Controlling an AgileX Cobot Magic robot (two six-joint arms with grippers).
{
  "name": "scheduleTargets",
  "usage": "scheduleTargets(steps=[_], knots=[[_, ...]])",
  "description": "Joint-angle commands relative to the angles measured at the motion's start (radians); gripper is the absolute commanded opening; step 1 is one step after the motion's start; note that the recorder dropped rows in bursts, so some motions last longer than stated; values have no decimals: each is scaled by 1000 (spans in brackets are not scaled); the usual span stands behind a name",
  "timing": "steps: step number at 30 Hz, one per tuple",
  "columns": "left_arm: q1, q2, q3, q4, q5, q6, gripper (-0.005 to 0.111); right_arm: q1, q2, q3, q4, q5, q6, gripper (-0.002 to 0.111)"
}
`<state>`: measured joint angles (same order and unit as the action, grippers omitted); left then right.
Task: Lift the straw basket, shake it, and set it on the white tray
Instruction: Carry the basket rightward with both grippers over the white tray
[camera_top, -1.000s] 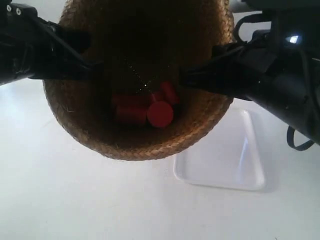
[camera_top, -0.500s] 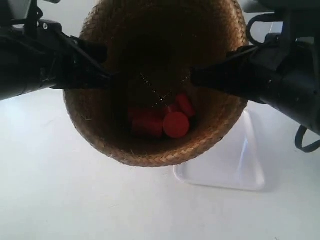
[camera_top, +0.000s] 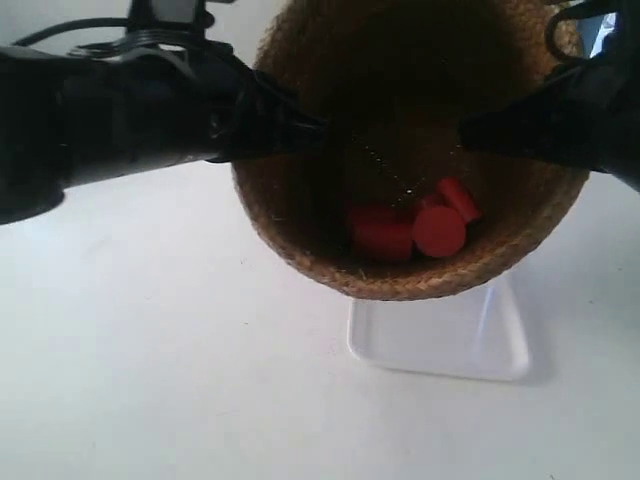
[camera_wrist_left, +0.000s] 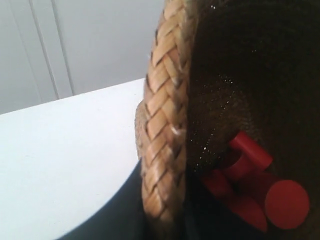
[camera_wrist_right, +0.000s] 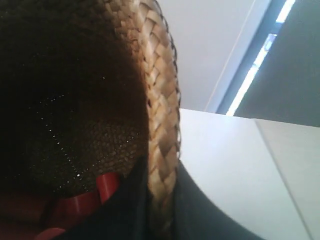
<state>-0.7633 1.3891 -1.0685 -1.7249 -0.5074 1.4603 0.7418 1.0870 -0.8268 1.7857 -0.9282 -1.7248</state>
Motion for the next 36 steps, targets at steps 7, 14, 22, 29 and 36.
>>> scheduleTargets(steps=[7,14,22,29,36], knots=[[-5,198,-96,-19,114,-28,0,-172,4,19,-41,61,-129,0],[-5,213,-120,-19,99,-21,0,-255,60,88,-41,146,-72,0],[-5,206,-160,-19,101,-17,0,-267,116,104,-41,201,-51,0],[-5,206,-160,-19,88,28,0,-267,135,104,-41,232,-127,0],[-5,206,-160,-19,88,68,0,-267,135,104,-41,220,-136,0]])
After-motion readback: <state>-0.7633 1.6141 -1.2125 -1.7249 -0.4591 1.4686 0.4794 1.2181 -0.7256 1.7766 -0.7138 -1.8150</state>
